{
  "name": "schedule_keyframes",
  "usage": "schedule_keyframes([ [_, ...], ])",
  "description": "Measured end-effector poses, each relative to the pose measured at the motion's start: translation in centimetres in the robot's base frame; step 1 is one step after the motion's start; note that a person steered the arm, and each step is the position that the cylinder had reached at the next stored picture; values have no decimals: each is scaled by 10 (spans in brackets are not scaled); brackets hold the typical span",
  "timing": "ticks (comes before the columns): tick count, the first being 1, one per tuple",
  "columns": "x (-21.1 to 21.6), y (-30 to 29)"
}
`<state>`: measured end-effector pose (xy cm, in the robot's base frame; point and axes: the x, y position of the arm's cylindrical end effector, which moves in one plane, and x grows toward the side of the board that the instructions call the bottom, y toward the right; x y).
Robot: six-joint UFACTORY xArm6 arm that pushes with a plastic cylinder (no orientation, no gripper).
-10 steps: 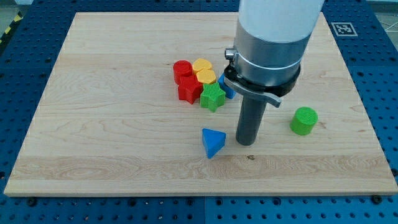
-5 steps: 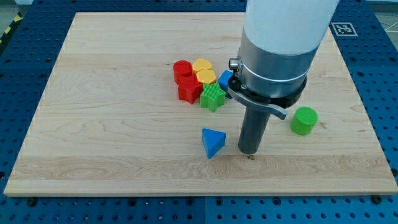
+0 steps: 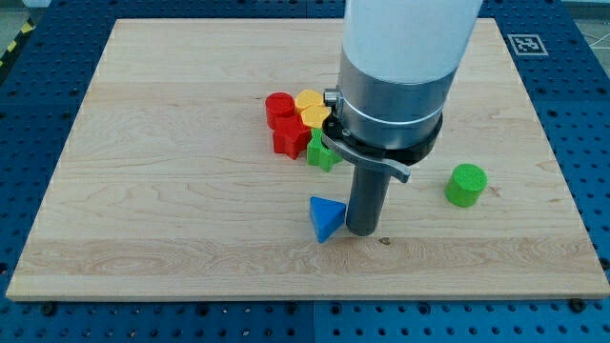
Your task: Slide the blue triangle left a bit
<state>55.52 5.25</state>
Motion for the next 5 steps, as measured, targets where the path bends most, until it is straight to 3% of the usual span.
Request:
schedule_keyframes([
  [5, -5, -1],
])
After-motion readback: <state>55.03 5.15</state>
